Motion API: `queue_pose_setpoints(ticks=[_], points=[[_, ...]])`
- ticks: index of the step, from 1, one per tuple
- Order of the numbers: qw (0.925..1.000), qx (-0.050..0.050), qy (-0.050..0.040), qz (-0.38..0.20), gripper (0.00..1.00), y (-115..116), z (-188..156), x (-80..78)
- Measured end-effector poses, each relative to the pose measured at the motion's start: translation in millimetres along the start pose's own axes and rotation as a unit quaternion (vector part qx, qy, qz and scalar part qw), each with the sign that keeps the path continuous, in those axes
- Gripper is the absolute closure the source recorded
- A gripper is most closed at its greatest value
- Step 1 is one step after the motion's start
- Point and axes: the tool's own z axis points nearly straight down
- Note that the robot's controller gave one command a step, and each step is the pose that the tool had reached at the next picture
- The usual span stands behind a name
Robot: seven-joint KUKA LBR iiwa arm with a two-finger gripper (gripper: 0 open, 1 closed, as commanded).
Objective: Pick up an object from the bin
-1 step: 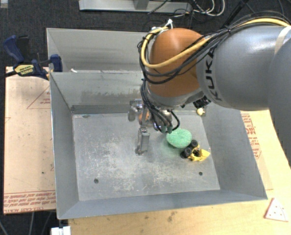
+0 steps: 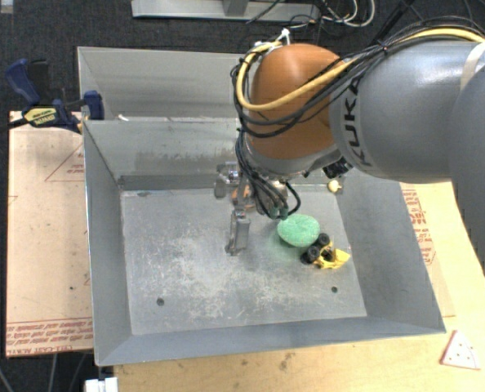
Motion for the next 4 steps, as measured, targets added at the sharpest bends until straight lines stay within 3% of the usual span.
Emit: queue_pose_setpoints(ticks=[1, 2, 3, 4], points=[[1.0, 0.0, 0.0027, -0.001, 0.0, -30, -33, 31.8], [0.9998, 0.0, -0.0018, 0.021, 0.0, -40, -43, 12.2], [1.0, 0.0, -0.0005, -0.008, 0.0, -78, -32, 4.8], [0.9999, 0.001, 0.0001, 0.012, 0.0, -104, -22, 16.6]])
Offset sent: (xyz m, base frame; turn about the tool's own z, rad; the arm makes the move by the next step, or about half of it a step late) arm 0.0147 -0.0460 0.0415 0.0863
